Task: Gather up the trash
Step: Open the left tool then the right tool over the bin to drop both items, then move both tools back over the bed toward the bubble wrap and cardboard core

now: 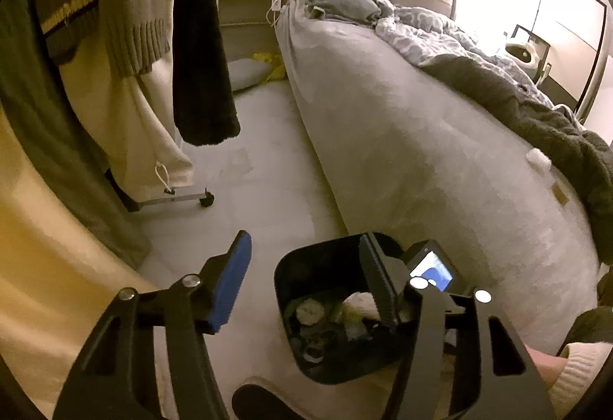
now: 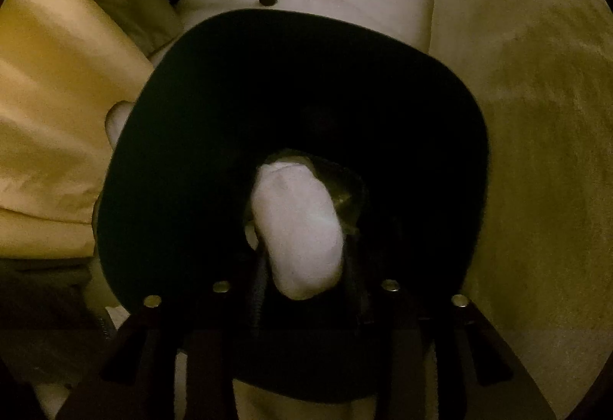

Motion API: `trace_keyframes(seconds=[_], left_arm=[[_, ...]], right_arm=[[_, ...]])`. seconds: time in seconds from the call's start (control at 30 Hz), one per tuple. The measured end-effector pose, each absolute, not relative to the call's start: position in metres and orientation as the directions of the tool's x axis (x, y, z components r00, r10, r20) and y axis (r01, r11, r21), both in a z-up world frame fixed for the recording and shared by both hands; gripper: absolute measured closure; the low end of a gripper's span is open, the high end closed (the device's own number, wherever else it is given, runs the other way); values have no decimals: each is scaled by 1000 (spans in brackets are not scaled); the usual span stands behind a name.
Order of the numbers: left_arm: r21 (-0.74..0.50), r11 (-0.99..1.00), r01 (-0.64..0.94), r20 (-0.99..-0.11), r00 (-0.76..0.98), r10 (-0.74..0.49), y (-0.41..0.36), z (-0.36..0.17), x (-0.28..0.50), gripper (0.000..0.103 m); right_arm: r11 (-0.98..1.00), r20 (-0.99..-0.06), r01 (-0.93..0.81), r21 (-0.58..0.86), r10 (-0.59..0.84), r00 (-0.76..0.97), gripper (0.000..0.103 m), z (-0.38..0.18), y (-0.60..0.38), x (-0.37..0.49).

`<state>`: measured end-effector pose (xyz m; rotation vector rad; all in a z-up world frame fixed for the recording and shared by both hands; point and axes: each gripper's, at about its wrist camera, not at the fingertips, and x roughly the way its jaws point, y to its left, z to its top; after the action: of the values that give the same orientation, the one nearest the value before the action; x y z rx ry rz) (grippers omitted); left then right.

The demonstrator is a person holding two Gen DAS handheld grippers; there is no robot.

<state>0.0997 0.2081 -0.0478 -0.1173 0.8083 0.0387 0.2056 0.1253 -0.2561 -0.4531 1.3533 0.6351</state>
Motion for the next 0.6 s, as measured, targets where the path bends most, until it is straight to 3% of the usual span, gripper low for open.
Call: trace_keyframes(seconds=[0.07,0.3,0.4,0.47,0.6], left_arm=[[-124,989,-81,-718,695,-33,209,-42,99,45],[-138,988,-67,-664,746,-42,201,-17,95,48],[-103,993,-64,-648,762,-18,192,-5,93,44],[-97,993,-60,-648,762,-17,187,0,94,35],[-89,995,-43,-643,766,-24,178,7,96,34]], right_arm=[[756,-981,-651,60,164,100,40,-253,124,206],[754,-968,-652,78,215,133,30,-229,119,202],[759,-951,-644,93,260,169,26,-205,112,201],[762,-941,-640,101,282,188,23,-194,108,201],[761,-920,-642,96,314,235,19,-170,103,201]])
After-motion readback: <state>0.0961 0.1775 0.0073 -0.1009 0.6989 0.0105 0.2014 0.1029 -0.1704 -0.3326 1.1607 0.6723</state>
